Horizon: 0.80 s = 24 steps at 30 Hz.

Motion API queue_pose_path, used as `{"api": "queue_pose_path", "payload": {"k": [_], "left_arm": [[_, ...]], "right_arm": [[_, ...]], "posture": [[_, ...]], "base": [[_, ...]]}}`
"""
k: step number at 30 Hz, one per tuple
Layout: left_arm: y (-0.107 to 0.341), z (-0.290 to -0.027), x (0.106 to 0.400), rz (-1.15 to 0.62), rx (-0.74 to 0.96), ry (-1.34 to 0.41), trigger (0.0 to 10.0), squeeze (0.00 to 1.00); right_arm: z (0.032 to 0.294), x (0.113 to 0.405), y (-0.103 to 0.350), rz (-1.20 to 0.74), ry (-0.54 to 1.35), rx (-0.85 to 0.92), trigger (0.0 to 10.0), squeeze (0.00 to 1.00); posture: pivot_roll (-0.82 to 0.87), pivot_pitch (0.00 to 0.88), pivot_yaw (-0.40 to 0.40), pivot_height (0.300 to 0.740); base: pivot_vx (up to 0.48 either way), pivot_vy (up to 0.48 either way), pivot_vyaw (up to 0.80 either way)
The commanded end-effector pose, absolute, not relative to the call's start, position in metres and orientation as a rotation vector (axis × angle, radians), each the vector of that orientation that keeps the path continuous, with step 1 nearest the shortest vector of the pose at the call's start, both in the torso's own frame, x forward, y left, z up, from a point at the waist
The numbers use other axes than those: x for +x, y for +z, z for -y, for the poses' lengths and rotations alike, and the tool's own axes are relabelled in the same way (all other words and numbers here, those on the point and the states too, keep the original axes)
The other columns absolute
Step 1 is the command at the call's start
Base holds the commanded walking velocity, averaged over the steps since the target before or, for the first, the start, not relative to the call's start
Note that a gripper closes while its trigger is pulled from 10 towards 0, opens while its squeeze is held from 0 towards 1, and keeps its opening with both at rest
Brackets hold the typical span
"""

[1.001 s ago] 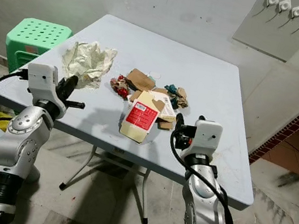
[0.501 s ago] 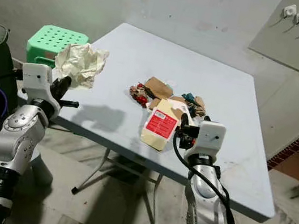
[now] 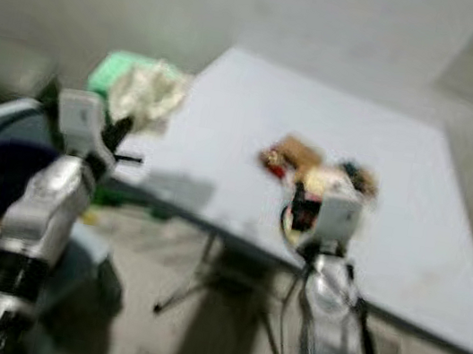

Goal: Picking trash to rubbish bin

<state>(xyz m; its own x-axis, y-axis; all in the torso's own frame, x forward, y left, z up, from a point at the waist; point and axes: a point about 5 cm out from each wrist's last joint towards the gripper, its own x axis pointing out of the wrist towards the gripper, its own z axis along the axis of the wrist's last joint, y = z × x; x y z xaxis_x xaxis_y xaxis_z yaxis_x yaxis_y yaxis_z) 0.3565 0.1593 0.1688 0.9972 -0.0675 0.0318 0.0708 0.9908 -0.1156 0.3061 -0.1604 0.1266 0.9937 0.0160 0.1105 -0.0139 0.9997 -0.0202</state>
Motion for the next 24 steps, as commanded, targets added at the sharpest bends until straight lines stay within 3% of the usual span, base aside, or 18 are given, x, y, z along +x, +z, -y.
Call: {"api": "queue_pose_path", "payload": {"k": [1, 17, 24], "left_arm": [[0.167, -0.163, 0.355, 0.016, -0.103, -0.045, 10.0, 0.0], [0.162, -0.153, 0.356, -0.008, -0.066, -0.068, 10.0, 0.0], [0.159, -0.144, 0.356, -0.021, -0.09, -0.103, 10.0, 0.0]], "right_arm": [[0.163, 0.307, 0.126, 0.106, 0.011, -0.02, 10.0, 0.0], [0.165, 0.315, 0.13, 0.116, 0.02, -0.009, 10.0, 0.0], [0.16, 0.316, 0.133, 0.135, 0.044, 0.042, 10.0, 0.0]], "posture": [[0.02, 0.0, -0.1, 0.74], [0.03, 0.0, -0.107, 0.74], [0.04, 0.0, -0.112, 0.74]], "base": [[0.0, 0.0, 0.8], [0.0, 0.0, 0.8], [0.036, 0.0, 0.21]]}}
